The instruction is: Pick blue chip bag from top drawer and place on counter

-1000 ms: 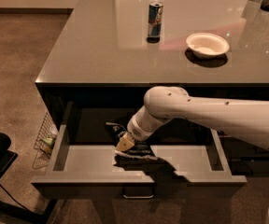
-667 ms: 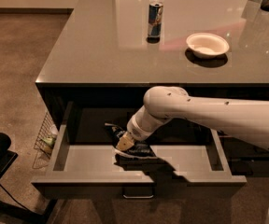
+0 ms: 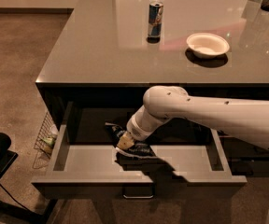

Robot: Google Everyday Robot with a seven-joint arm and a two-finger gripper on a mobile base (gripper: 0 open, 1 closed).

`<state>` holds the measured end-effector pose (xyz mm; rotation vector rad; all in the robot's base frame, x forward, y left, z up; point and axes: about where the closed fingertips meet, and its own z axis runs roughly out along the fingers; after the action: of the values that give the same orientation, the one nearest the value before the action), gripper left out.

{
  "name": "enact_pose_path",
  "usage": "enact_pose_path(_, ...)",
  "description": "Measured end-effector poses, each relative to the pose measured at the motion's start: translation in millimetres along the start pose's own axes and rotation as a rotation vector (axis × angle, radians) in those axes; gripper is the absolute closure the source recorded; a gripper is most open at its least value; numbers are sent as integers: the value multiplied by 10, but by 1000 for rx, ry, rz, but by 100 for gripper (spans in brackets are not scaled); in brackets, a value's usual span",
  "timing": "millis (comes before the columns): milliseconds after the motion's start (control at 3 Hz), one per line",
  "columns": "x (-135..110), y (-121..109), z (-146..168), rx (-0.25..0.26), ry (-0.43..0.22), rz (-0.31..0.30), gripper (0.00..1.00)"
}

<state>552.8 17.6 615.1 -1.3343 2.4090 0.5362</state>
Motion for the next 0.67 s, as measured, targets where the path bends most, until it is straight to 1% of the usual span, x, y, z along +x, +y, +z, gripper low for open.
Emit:
enact_pose_path(333, -34, 103, -380, 28, -3, -30, 100)
enact_pose_path(667, -106, 380, -1428, 91, -14, -104, 100)
